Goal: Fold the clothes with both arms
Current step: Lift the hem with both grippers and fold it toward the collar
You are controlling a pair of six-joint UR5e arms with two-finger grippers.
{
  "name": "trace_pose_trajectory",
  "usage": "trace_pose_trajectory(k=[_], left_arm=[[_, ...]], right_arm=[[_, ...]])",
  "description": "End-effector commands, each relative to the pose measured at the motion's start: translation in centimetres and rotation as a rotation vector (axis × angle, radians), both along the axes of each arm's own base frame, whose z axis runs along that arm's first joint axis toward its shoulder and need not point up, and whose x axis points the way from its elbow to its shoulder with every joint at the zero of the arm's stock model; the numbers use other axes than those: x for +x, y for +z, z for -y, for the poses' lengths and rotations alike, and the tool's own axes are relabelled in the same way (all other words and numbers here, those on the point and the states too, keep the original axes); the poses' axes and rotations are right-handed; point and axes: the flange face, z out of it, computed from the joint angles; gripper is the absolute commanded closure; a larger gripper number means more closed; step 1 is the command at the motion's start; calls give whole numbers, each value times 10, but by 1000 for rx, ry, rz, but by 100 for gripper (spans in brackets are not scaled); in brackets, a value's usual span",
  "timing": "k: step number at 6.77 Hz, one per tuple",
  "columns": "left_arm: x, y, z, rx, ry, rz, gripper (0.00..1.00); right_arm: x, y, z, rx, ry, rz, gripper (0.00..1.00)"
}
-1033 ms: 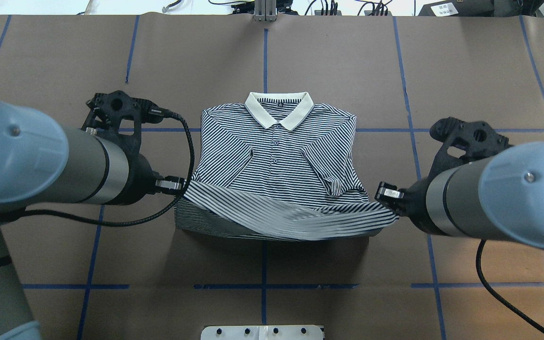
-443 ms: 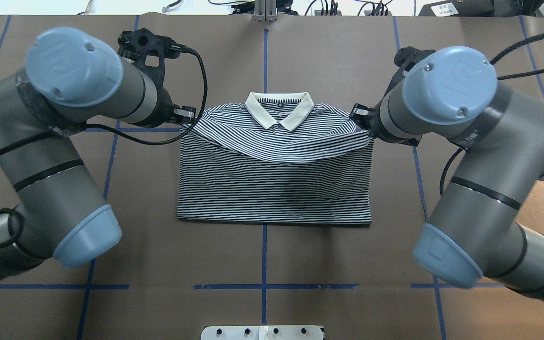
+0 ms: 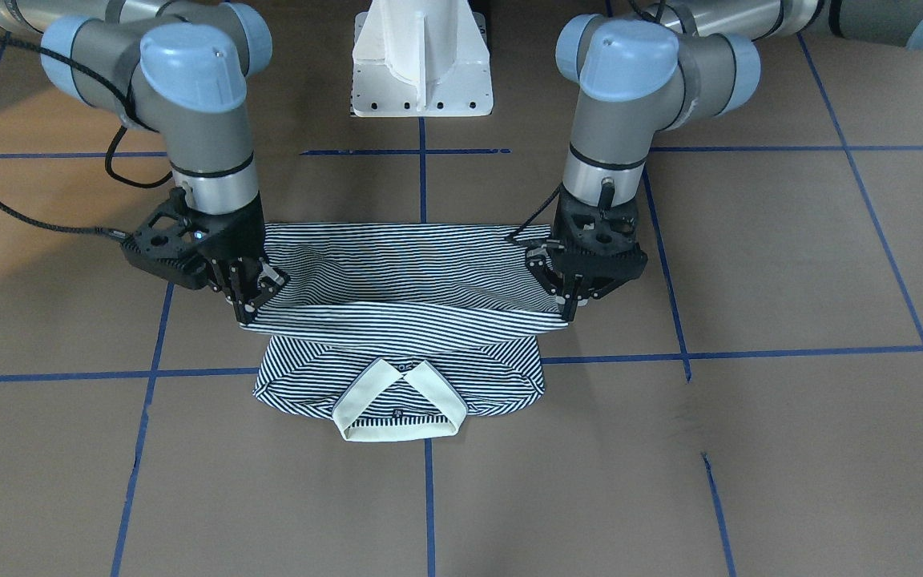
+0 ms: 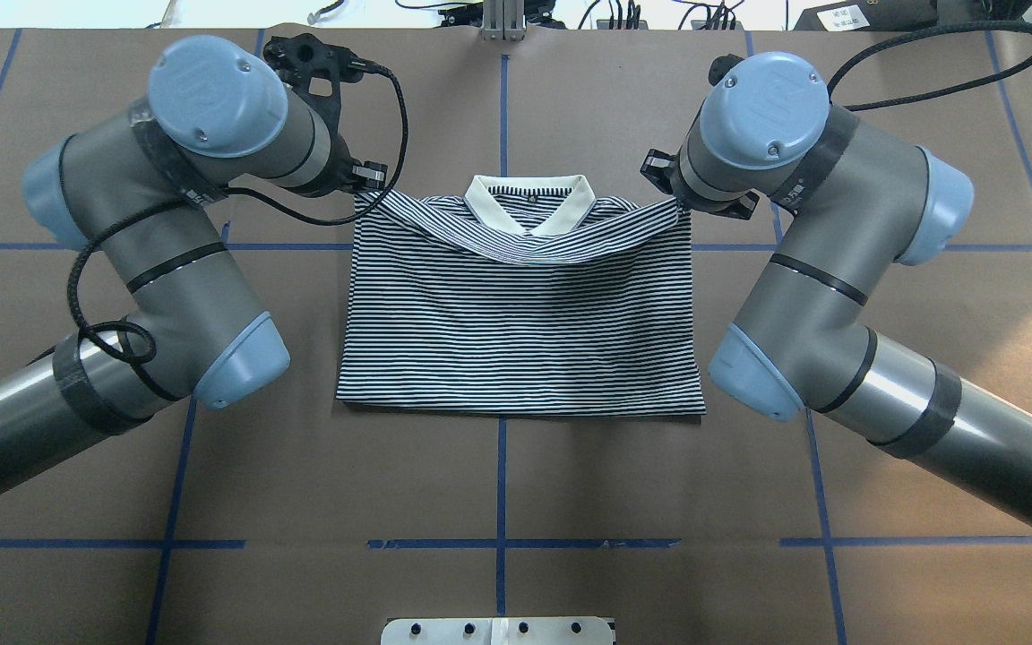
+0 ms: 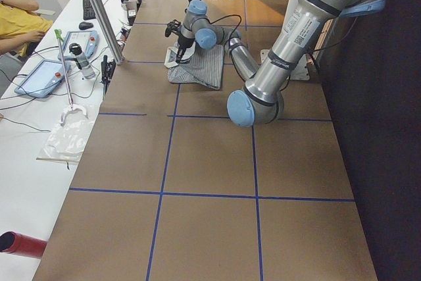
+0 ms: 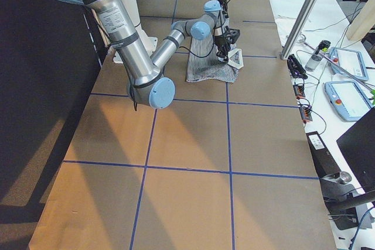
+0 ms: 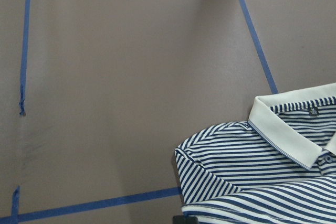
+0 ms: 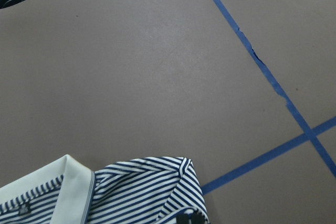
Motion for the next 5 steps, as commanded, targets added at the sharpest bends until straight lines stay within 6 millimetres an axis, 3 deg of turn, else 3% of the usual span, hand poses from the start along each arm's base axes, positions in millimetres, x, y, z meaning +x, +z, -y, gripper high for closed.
trace_pose_trajectory(k=[1, 3, 4, 5], left_arm=[[32, 51, 35, 7, -18, 15, 100], [46, 86, 42, 3, -4, 45, 100], [48, 87, 39, 5, 1, 44, 100], [48, 87, 39, 6, 3, 43, 98]], right_arm=[[-25, 55, 30, -8, 3, -22, 100], [-31, 75, 35, -21, -12, -52, 100], [-32, 81, 36, -30, -13, -61, 100], [-33, 84, 35, -30, -19, -66, 54]])
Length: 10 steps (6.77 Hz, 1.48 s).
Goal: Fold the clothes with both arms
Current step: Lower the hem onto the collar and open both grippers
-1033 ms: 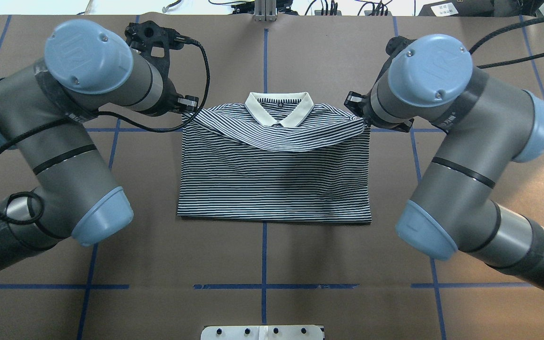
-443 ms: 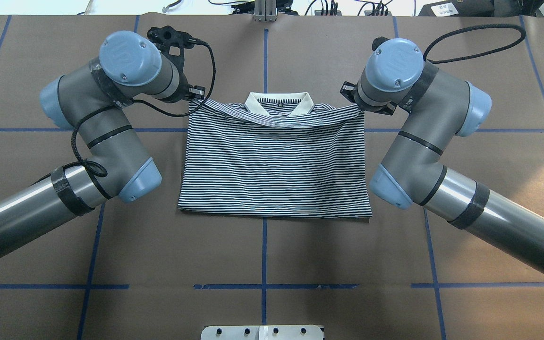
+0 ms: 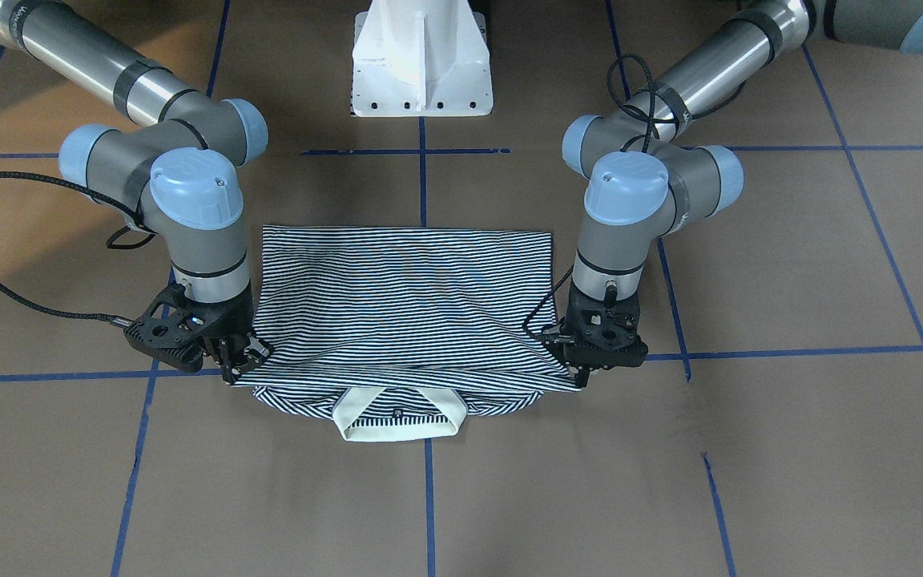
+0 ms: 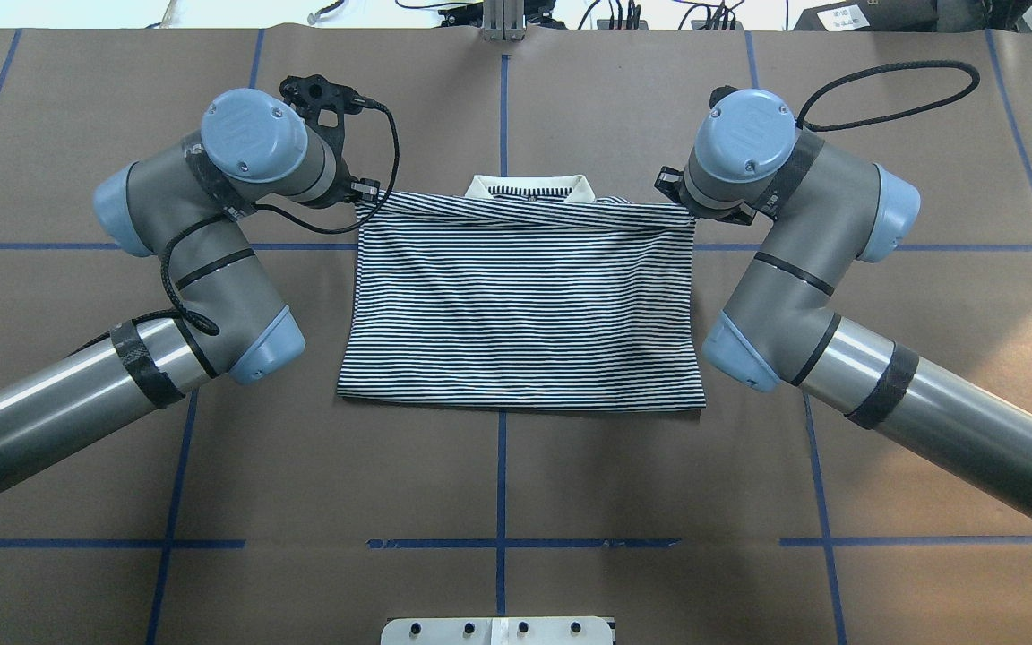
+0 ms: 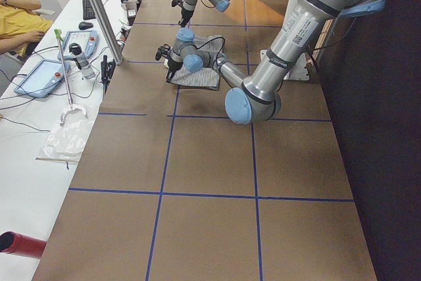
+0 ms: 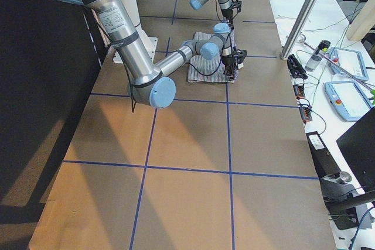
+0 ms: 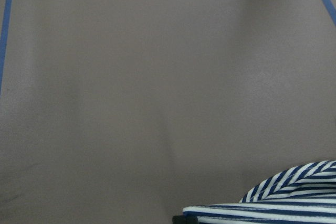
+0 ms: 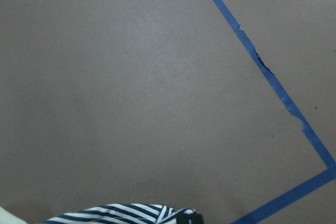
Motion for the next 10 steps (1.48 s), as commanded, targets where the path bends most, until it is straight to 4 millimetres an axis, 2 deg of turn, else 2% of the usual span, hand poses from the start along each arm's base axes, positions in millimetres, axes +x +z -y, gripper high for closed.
trace_pose_trajectory(k=[1, 2, 3, 5, 6, 7, 8, 9, 10], left_arm=[[-1, 4, -1, 43, 42, 24, 1], [-7, 4, -6, 115, 89, 21, 0], [-21, 8, -19, 139, 98, 0, 0], [-30, -14, -36, 175, 107, -42, 0], [-26, -11, -61, 144, 178, -91, 0], [-32, -12, -95, 130, 196, -135, 0], [-32, -5, -133, 69, 188, -179, 0], [-30, 12, -164, -24, 161, -210, 24], [-25, 26, -178, -56, 132, -213, 45]], right_arm=[[-8, 7, -5, 29, -52, -32, 1], [-6, 4, -2, 54, -82, -41, 0], [0, 2, 0, 96, -141, -58, 0], [33, 15, 13, 115, -224, -61, 0], [51, 40, 5, 177, -265, 2, 0], [65, 66, -9, 252, -279, 96, 0], [74, 73, -12, 239, -297, 135, 0], [74, 73, -12, 238, -296, 136, 0], [74, 73, -12, 236, -295, 135, 0]])
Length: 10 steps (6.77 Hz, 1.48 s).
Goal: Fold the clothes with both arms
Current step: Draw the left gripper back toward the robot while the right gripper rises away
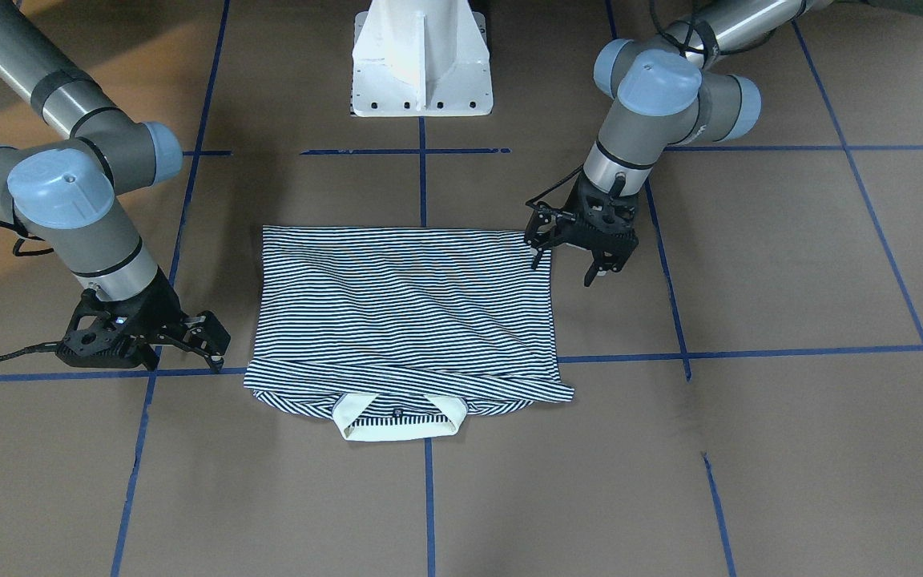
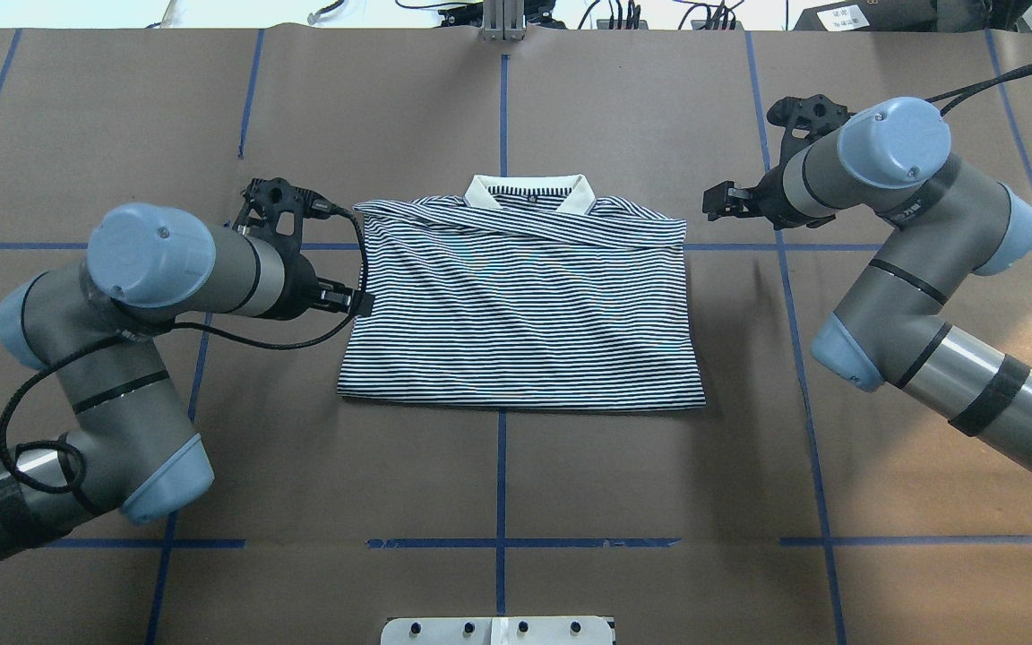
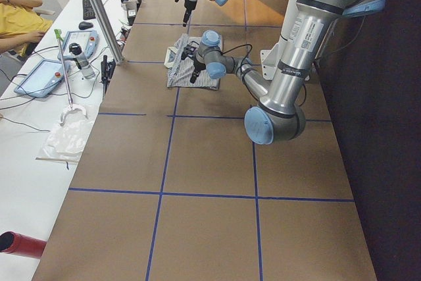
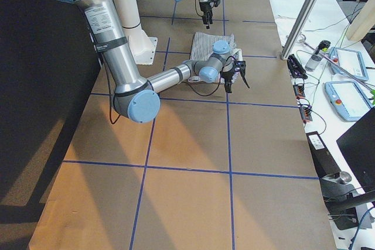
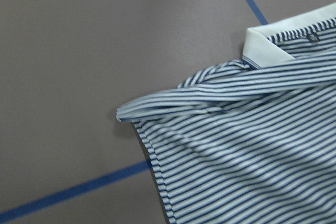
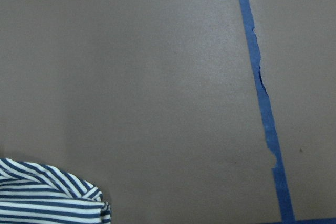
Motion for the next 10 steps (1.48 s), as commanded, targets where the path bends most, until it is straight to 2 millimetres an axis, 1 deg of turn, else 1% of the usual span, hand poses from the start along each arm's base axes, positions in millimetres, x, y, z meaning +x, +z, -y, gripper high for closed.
trace_pose_trajectory(k=[1, 2, 3, 5, 6, 7, 8, 10], left_arm=[[13, 23, -36, -65, -41, 5, 46], [18, 25, -43, -70, -34, 8, 46], [30, 31, -54, -86, -15, 14, 46], [44, 29, -71, -100, -10, 9, 47], [45, 29, -72, -99, -9, 9, 56], [46, 28, -71, -99, -9, 8, 81], [45, 29, -71, -97, -10, 10, 100], [41, 28, -72, -89, -11, 8, 100]], right_arm=[[2, 2, -1, -1, -3, 7, 0], [2, 2, -1, 0, -2, 6, 0], [2, 3, -1, -3, -1, 5, 0], [3, 5, -1, -5, 2, 2, 0], [4, 5, 0, -4, 5, 1, 0], [3, 4, 0, -3, 3, 2, 0], [3, 4, 0, -3, 3, 2, 0], [3, 4, 0, -3, 6, 1, 0]])
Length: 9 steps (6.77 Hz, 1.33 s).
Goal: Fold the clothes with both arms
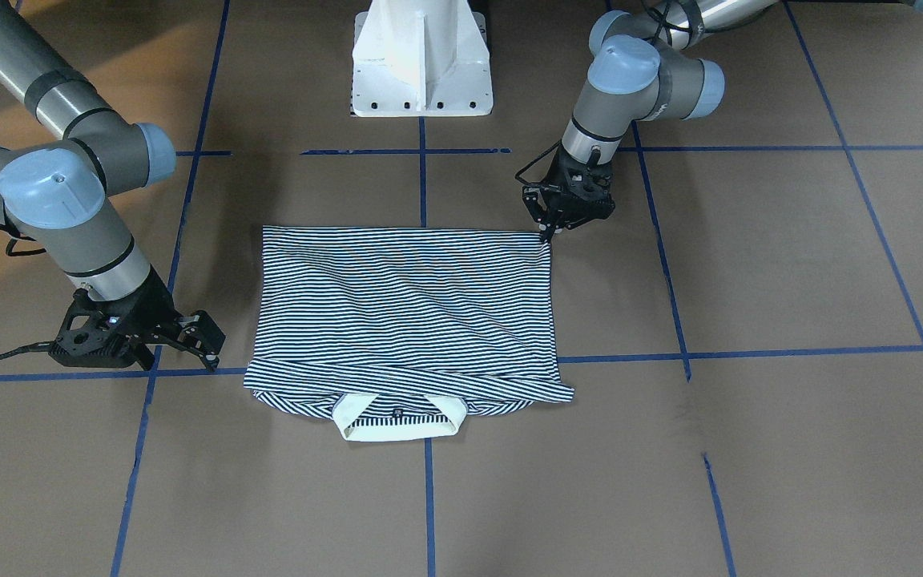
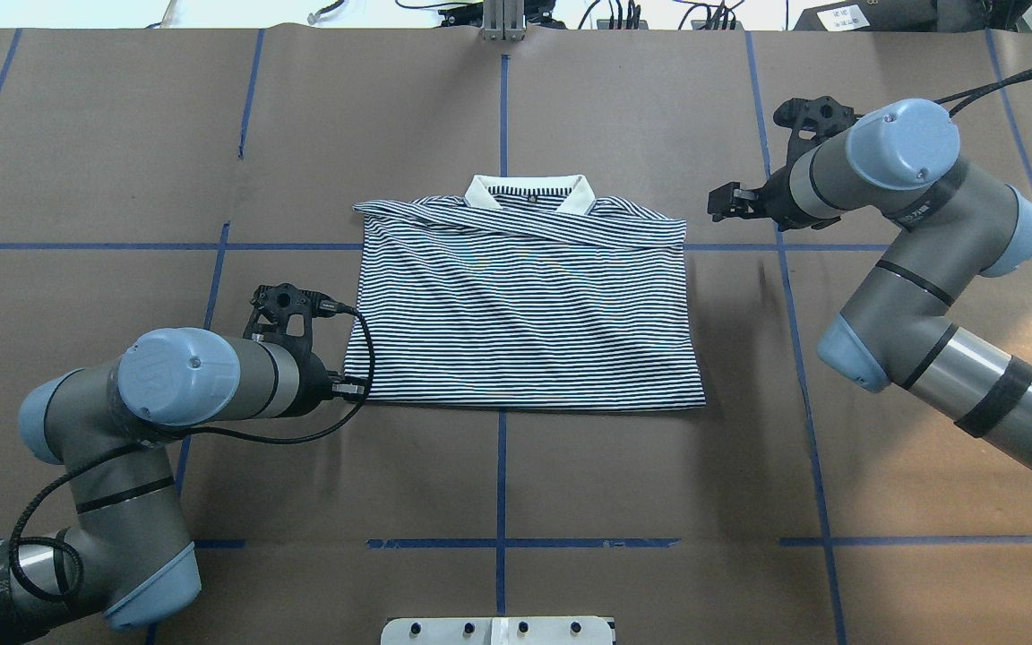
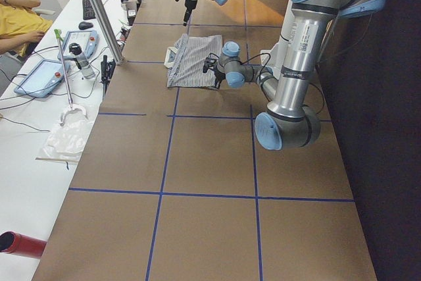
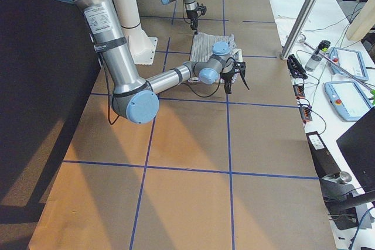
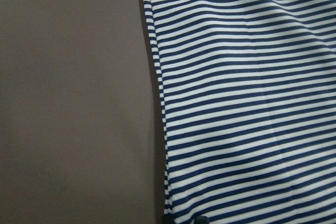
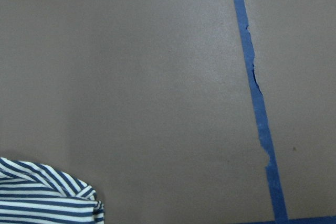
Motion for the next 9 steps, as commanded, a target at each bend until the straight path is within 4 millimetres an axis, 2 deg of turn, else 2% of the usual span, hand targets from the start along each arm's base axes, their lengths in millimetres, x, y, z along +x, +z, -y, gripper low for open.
trace_pose_trajectory(k=[1, 2, 3, 5, 6, 7, 8, 9], left_arm=[[-7, 3, 3, 21, 4, 10, 100], [-17, 6, 17, 102, 32, 44, 100], [-43, 13, 53, 162, 9, 87, 100], [-94, 38, 133, 256, -31, 201, 100], [-102, 35, 187, 275, -66, 244, 100], [-100, 34, 240, 267, -113, 259, 100], [-83, 40, 294, 285, -157, 253, 100], [-70, 53, 337, 315, -211, 293, 100]], right_arm=[[1, 0, 1, 1, 5, -1, 0], [1, 1, 0, 1, 5, -4, 0], [1, 1, 0, 2, 6, -4, 0], [2, 2, 2, 8, 19, -14, 0], [2, 2, 2, 10, 23, -16, 0], [2, 3, 2, 9, 23, -17, 0], [2, 3, 2, 9, 23, -17, 0], [3, 3, 3, 9, 24, -17, 0]])
